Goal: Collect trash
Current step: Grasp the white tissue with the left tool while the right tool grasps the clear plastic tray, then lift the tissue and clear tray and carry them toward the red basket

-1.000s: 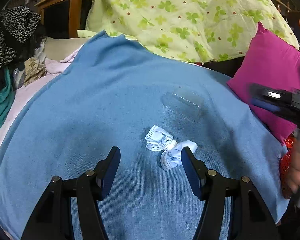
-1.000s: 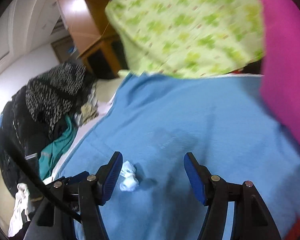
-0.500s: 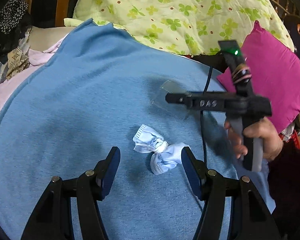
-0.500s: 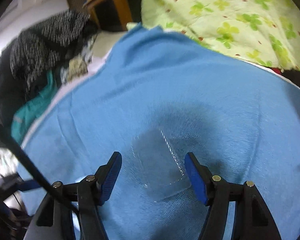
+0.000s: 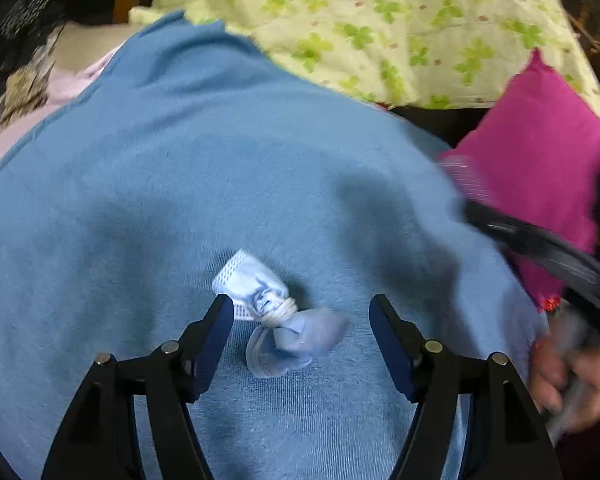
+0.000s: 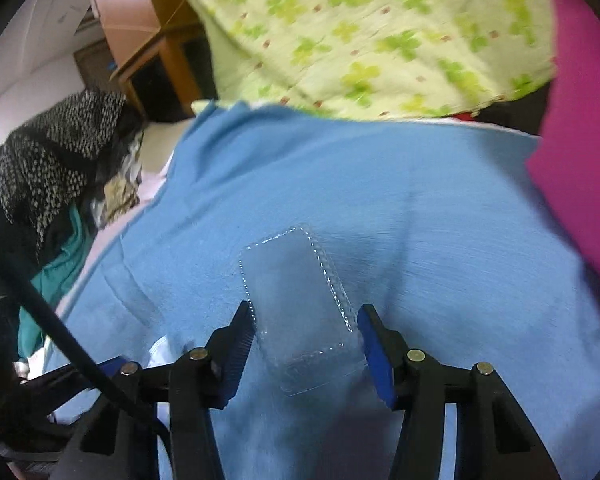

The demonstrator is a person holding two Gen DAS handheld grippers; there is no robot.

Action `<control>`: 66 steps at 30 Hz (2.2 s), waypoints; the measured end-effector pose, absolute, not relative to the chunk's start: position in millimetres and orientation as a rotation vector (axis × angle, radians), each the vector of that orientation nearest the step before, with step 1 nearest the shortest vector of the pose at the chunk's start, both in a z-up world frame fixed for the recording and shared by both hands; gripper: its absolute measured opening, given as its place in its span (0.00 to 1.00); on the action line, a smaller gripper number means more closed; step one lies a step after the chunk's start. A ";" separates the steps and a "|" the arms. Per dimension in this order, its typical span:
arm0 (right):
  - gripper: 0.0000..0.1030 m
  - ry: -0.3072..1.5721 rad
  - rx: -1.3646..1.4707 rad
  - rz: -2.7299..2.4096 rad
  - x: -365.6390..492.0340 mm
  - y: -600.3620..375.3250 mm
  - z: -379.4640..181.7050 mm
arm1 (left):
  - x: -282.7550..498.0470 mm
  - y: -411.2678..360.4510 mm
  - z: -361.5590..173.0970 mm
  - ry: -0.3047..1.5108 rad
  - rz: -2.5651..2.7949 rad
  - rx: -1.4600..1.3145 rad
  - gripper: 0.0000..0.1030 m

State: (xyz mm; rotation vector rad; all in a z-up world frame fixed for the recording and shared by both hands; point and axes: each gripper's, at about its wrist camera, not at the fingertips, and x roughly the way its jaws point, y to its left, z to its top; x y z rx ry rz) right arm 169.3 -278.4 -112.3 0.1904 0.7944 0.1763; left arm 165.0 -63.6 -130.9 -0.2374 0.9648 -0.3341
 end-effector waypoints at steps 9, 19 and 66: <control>0.54 0.670 0.266 0.129 65.6 -307.2 -79.7 | 171.6 -65.4 -152.1 0.979 -0.239 -0.250 0.38; 0.54 0.565 0.321 0.086 -7.5 -325.5 -52.4 | 127.2 -64.9 -112.4 0.834 -0.284 -0.151 0.25; 0.54 0.243 0.393 -0.115 -250.0 -412.4 57.0 | -106.5 -235.5 112.4 0.347 -0.493 0.235 0.26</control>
